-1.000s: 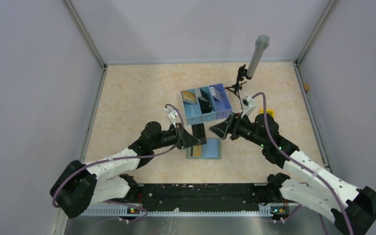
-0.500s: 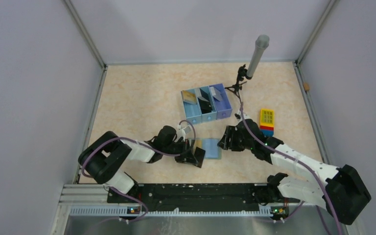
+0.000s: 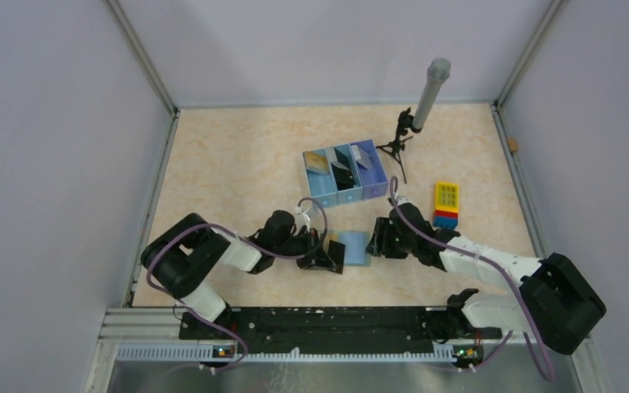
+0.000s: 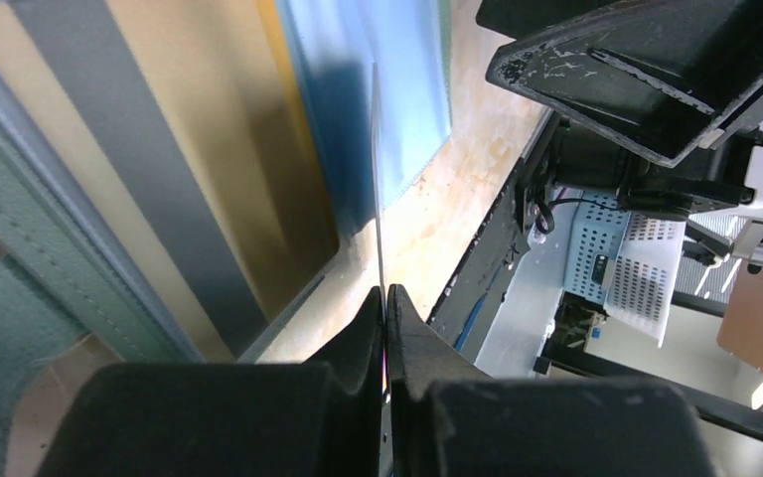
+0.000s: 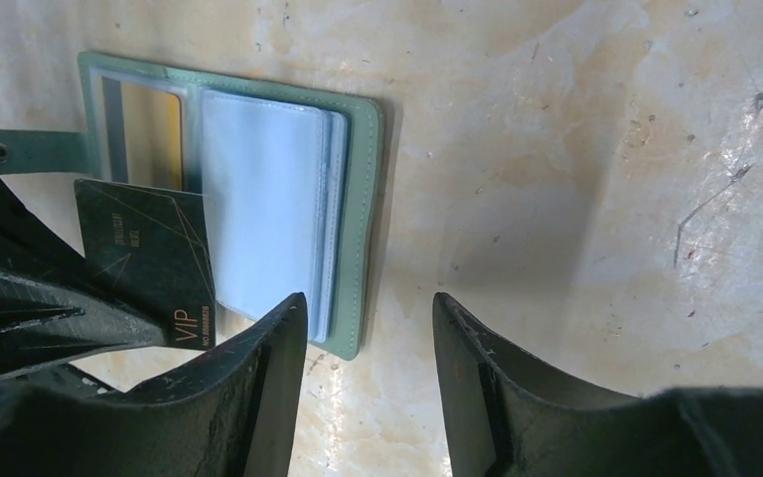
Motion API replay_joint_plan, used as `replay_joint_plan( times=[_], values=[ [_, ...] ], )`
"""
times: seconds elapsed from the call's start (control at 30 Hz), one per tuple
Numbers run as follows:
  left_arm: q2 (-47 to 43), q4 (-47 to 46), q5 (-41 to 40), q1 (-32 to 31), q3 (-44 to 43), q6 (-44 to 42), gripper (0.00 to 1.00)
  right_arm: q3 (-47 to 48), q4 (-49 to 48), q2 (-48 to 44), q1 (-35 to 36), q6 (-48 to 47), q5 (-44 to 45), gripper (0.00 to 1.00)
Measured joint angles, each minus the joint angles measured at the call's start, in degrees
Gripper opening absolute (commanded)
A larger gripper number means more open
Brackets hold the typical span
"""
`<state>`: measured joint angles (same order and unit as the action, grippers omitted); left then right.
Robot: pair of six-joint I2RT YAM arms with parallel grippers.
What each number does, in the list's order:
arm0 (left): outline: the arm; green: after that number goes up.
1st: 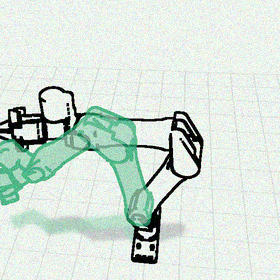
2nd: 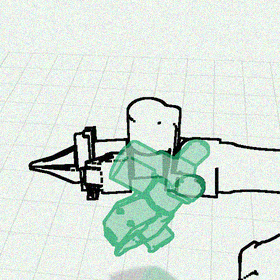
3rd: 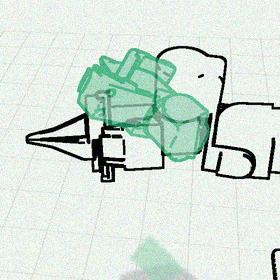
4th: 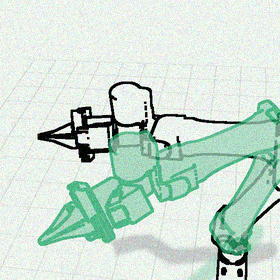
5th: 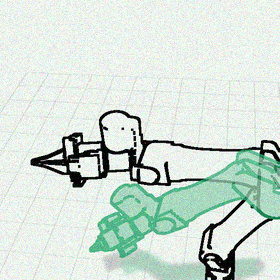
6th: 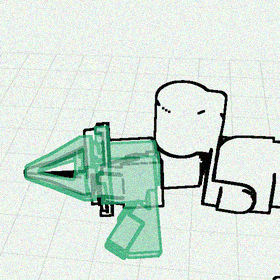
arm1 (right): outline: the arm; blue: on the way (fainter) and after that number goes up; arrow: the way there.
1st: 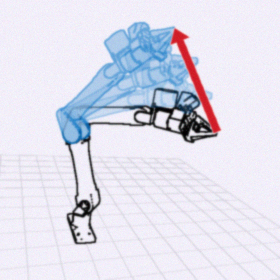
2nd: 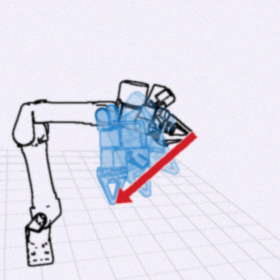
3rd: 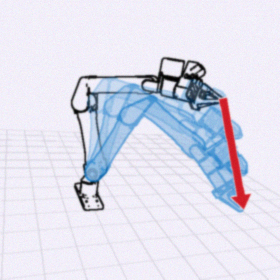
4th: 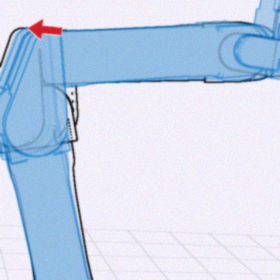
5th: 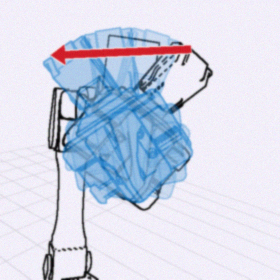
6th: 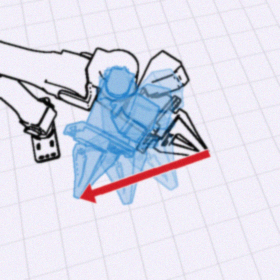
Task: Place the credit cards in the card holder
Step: Insert the credit card into the card holder.
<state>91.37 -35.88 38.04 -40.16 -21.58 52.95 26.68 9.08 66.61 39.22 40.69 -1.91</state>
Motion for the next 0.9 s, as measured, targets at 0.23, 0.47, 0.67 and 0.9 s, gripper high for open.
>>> replay_joint_plan(
  times=[0.23,0.47,0.67,0.9],
  values=[
    [2.56,-1.90,0.07,0.15,0.00,3.32,0.00,0.00,-0.98,2.58,0.00,0.04,0.20,0.47],
    [4.61,-6.27,-0.15,1.18,0.13,7.32,0.00,0.00,-1.79,3.04,0.00,0.07,0.20,0.46],
    [8.00,-12.17,-0.31,1.88,0.92,11.02,0.00,0.00,-4.92,4.76,0.00,0.52,-0.39,0.45],
    [9.35,-15.17,-1.14,2.16,1.05,11.91,0.00,0.00,-6.58,5.60,0.00,0.92,-1.20,0.45]
  ],
)
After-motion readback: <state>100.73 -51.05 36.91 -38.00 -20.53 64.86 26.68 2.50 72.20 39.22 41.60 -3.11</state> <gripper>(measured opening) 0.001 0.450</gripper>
